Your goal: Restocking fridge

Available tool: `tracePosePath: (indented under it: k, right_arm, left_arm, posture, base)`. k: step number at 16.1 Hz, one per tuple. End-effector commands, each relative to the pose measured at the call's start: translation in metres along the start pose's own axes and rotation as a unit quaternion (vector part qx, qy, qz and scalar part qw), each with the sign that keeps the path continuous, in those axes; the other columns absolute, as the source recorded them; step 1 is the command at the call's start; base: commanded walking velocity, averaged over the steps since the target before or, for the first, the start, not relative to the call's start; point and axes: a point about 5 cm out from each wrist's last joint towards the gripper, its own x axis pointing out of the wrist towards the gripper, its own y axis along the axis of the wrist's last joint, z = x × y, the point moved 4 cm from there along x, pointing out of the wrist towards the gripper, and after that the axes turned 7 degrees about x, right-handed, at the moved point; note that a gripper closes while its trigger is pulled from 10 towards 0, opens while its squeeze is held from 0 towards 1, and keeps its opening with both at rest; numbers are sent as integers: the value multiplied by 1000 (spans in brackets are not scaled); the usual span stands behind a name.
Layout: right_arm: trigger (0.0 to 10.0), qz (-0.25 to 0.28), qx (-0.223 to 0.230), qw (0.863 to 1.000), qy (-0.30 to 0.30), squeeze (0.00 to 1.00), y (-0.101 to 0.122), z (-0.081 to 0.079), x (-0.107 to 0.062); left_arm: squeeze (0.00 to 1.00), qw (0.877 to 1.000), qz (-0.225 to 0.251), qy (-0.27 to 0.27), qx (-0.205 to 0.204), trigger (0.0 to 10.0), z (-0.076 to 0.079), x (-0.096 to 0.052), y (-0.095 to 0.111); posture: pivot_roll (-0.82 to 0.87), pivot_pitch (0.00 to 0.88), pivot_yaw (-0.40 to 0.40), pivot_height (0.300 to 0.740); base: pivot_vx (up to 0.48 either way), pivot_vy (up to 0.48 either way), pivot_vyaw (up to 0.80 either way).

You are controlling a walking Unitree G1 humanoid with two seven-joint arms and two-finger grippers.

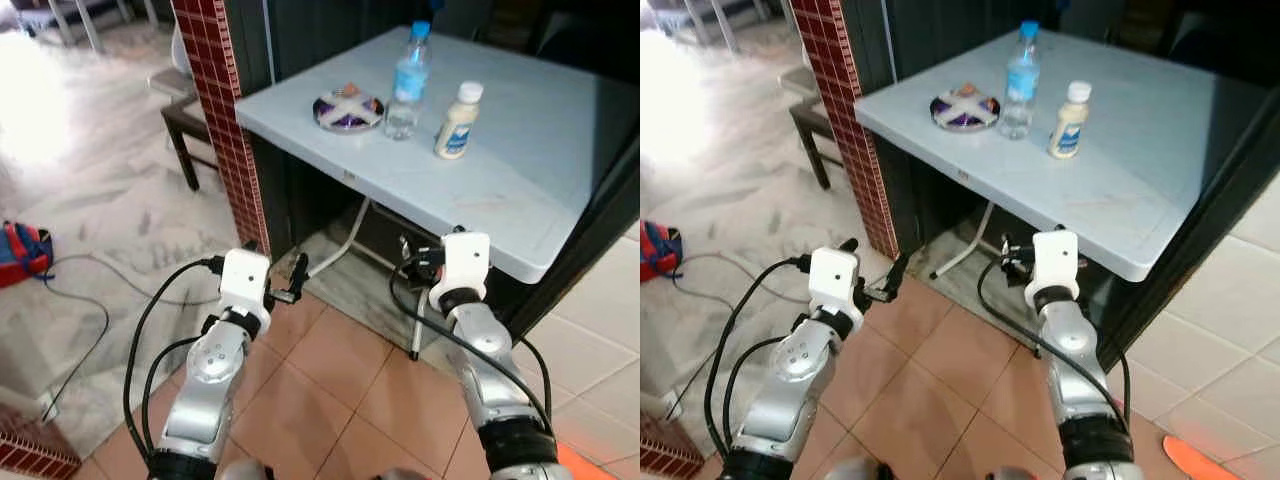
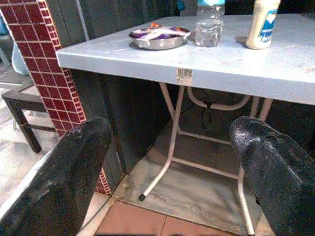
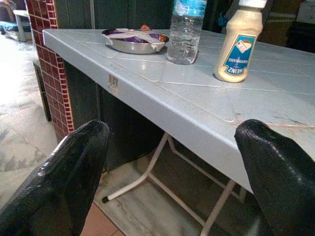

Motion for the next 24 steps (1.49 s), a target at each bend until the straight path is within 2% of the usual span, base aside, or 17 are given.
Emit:
tracePosePath:
  k: [1, 7, 10, 12, 14, 19, 24]
  right_arm:
    - [10000, 4, 0, 1000, 1, 0, 3, 0, 1]
    - [10000, 4, 0, 1000, 6, 0, 4, -1, 2]
    - [10000, 2, -3, 1000, 21, 0, 4, -6, 3]
    - [10000, -5, 2, 1000, 23, 0, 1, -9, 2]
    - [10000, -17, 3, 1000, 2, 0, -4, -2, 2]
    - [10000, -24, 8, 1000, 11, 0, -5, -6, 3]
    - [10000, -40, 45, 998, 17, 0, -11, -6, 0]
  left_arm:
    - [0, 1000, 0, 3, -3, 10000, -1, 0, 0]
    - [0, 1000, -2, 4, -3, 10000, 0, -1, -1]
    - [0, 1000, -3, 4, -2, 10000, 0, -1, -1]
    - [0, 1000, -3, 5, 2, 10000, 0, -1, -2]
    - [0, 1000, -2, 7, 4, 10000, 0, 0, -2]
    - [0, 1000, 3, 9, 14, 10000, 1, 2, 0]
    - [0, 1000, 8, -1, 2, 10000, 2, 2, 2]
  posture:
    - [7, 0, 36, 740]
    - [13, 0, 30, 740]
    - [12, 0, 28, 740]
    - [12, 0, 28, 740]
    - [12, 0, 29, 740]
    - [-1, 0, 44, 740]
    - [1, 0, 48, 740]
  base:
    - [0, 322, -800]
    - [0, 429, -725]
    - [0, 344, 0]
    - [0, 0, 0]
    - [0, 0, 0]
    - [0, 0, 0]
    - [353, 0, 0]
